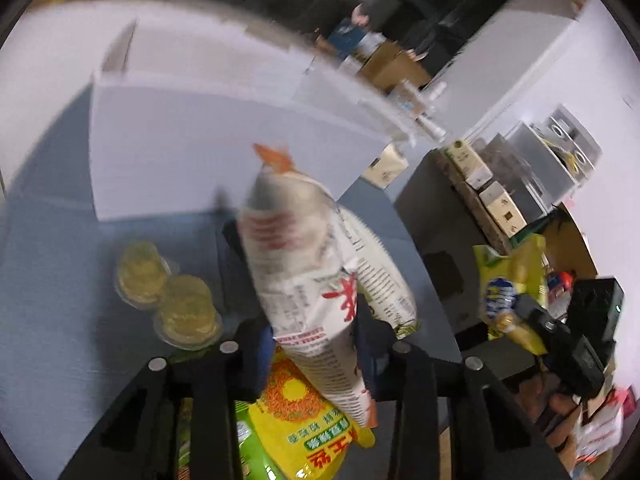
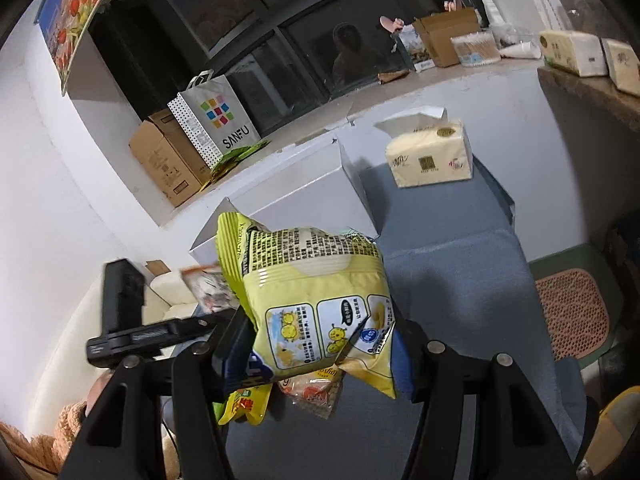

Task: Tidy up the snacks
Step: 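Carry both bags over the white box and open both grippers, then withdraw both grippers from the box back to the snack pile, then grasp the tall white-and-red bag with the right gripper while the left grasps the green garlic pack, then carry both packs over the white box and open both grippers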

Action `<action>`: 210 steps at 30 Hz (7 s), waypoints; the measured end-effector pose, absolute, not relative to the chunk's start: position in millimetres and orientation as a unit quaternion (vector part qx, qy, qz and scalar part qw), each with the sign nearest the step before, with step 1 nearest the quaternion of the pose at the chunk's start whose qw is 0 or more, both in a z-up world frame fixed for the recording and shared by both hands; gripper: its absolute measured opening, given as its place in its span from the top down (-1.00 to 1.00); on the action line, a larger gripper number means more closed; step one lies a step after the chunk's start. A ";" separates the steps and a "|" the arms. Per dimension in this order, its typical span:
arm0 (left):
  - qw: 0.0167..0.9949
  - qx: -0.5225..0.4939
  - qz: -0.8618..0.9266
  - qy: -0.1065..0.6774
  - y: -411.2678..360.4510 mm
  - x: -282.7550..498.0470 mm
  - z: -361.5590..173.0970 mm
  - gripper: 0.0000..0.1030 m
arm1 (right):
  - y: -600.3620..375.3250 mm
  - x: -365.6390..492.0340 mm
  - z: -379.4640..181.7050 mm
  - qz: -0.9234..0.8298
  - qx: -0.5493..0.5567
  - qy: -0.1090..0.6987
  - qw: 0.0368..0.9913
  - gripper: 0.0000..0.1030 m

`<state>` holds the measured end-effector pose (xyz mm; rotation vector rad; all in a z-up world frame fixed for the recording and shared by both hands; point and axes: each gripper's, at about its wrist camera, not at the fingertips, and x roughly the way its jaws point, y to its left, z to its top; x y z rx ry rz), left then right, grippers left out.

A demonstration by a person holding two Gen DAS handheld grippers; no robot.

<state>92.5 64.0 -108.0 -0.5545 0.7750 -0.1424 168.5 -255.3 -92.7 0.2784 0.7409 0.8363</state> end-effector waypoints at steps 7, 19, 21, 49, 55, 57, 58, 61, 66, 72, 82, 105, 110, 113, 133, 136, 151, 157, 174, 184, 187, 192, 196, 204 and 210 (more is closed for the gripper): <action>0.918 -0.226 -0.067 0.318 81.7 74.5 -60.3 0.31 | -231.3 172.1 -86.7 0.409 0.117 0.343 0.837 -0.24; 0.959 -0.178 -0.018 0.219 141.5 109.6 33.3 0.32 | -135.3 230.6 -7.3 0.433 0.057 0.290 0.852 -0.24; 0.962 -0.164 0.001 0.219 153.8 129.5 44.9 0.32 | -112.7 251.4 3.4 0.431 0.052 0.293 0.852 -0.24; 0.944 -0.108 0.090 0.298 169.4 191.3 11.1 -0.99 | -77.6 296.0 9.8 0.391 -0.003 0.285 0.875 -1.00; 0.956 -0.085 0.073 0.270 144.8 151.3 31.2 -1.00 | -112.3 251.0 22.5 0.412 -0.008 0.244 0.878 -1.00; 0.959 -0.077 0.063 0.267 136.0 138.2 33.8 -0.99 | -126.7 237.9 24.6 0.420 -0.002 0.235 0.877 -1.00; 0.960 -0.073 0.062 0.262 130.4 129.4 35.0 -0.99 | -132.8 232.1 25.0 0.422 0.001 0.231 0.877 -1.00; 0.962 -0.069 0.048 0.259 118.5 111.7 35.3 -0.99 | -154.6 214.2 23.0 0.425 0.014 0.221 0.877 -1.00; 0.966 -0.067 0.034 0.248 98.3 78.0 33.0 -1.00 | -184.5 189.1 9.2 0.414 0.021 0.225 0.882 -1.00; 0.966 -0.068 0.009 0.251 73.8 45.7 13.9 -0.99 | -213.0 164.2 -20.5 0.399 0.034 0.241 0.884 -1.00; 0.956 -0.105 0.000 0.275 59.4 16.5 -29.3 -1.00 | -240.7 137.0 -61.8 0.376 0.057 0.270 0.884 -1.00; 0.945 -0.104 0.011 0.311 53.4 -10.6 -61.2 -0.99 | -171.3 193.2 -129.3 0.354 -0.101 0.380 0.848 -1.00; 0.938 -0.110 0.017 0.328 60.1 -12.4 -73.9 -0.99 | -144.4 230.8 -145.7 0.355 -0.110 0.409 0.833 -1.00; 0.935 -0.116 0.022 0.333 66.0 -13.7 -79.2 -0.99 | -136.2 242.7 -157.4 0.348 -0.117 0.424 0.828 -0.81; 0.919 -0.102 0.007 0.380 68.0 15.5 -105.1 -0.99 | -204.4 191.5 -115.2 0.371 0.001 0.365 0.854 0.37; 0.913 -0.107 0.005 0.395 70.0 30.5 -113.2 -0.99 | -215.1 176.9 -105.2 0.378 0.023 0.352 0.856 0.37; 0.881 -0.097 -0.041 0.462 66.4 68.8 -159.1 -0.03 | -219.8 157.8 -113.3 0.377 0.034 0.364 0.851 0.37; 0.895 -0.103 -0.041 0.432 72.3 47.2 -141.1 -0.03 | -208.6 148.3 -113.7 0.390 0.023 0.361 0.847 0.37; 0.954 -0.088 -0.031 0.286 116.4 112.8 -2.1 -0.03 | -125.7 221.6 -28.4 0.420 0.032 0.303 0.855 0.37; 0.948 -0.068 -0.001 0.311 144.5 211.3 1.7 -0.04 | -38.4 319.3 -11.4 0.406 0.004 0.348 0.845 0.36; 0.945 -0.074 0.010 0.317 151.7 217.3 -4.9 -0.18 | -19.0 333.5 -16.3 0.414 0.002 0.362 0.835 0.30; 0.944 -0.065 0.047 0.319 164.4 212.2 -15.4 -1.00 | -10.4 346.3 -24.4 0.415 0.041 0.390 0.821 -1.00; 0.941 -0.078 0.058 0.323 175.2 204.6 -19.3 -1.00 | -15.4 339.8 -23.8 0.418 0.042 0.380 0.824 -1.00; 0.945 -0.070 0.049 0.315 164.4 180.4 -12.5 -0.99 | -29.7 310.8 -15.2 0.420 0.009 0.347 0.838 -1.00; 0.950 -0.052 0.031 0.307 145.1 148.4 -8.1 -1.00 | -58.3 268.9 -6.7 0.437 -0.023 0.311 0.844 -1.00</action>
